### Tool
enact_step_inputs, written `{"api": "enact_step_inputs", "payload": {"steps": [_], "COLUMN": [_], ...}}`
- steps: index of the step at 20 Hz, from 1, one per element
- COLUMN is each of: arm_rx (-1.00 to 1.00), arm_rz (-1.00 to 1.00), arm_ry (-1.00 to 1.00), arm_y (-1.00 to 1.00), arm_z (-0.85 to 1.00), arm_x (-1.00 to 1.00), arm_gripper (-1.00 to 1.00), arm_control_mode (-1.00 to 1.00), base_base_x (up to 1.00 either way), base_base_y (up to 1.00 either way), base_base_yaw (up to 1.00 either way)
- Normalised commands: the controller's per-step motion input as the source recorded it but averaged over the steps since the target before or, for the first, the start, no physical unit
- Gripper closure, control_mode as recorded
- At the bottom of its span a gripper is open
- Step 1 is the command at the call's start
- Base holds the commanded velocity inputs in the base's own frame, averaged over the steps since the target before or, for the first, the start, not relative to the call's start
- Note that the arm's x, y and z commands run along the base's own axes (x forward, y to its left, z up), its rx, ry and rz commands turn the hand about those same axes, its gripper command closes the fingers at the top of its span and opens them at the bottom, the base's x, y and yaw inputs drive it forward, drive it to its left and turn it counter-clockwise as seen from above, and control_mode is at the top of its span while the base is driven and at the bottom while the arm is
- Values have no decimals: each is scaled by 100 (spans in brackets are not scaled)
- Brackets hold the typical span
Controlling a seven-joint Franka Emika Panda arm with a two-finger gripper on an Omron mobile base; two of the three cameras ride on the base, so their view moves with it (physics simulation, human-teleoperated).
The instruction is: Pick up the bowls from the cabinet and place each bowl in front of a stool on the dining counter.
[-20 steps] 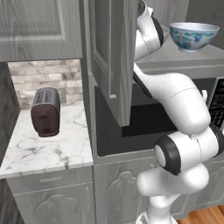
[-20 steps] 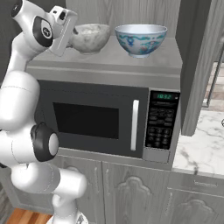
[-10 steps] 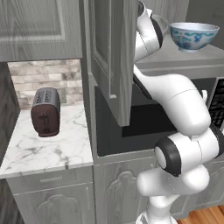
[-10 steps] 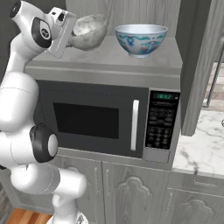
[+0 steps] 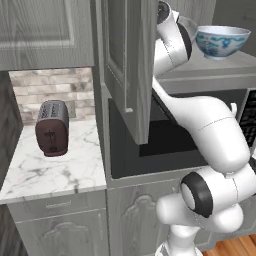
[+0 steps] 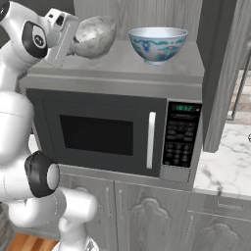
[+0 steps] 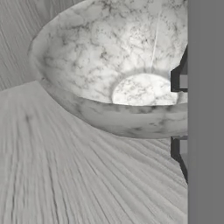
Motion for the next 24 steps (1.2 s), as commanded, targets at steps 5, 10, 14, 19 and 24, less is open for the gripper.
{"api": "enact_step_inputs", "payload": {"steps": [5, 10, 14, 19, 24], "arm_rx": [0, 3, 16, 16, 14], "arm_rz": [7, 2, 2, 5, 5], "arm_ry": [-4, 0, 0, 0, 1], "arm_y": [0, -9, -18, -19, -12], "arm_z": [-28, 4, 29, 1, 0], "arm_x": [-69, -67, -79, -86, -99], "arm_gripper": [100, 100, 100, 100, 100], "arm_control_mode": [-100, -100, -100, -100, -100], "base_base_x": [0, 0, 0, 0, 0], "base_base_y": [0, 0, 0, 0, 0], "base_base_yaw": [0, 0, 0, 0, 0]}}
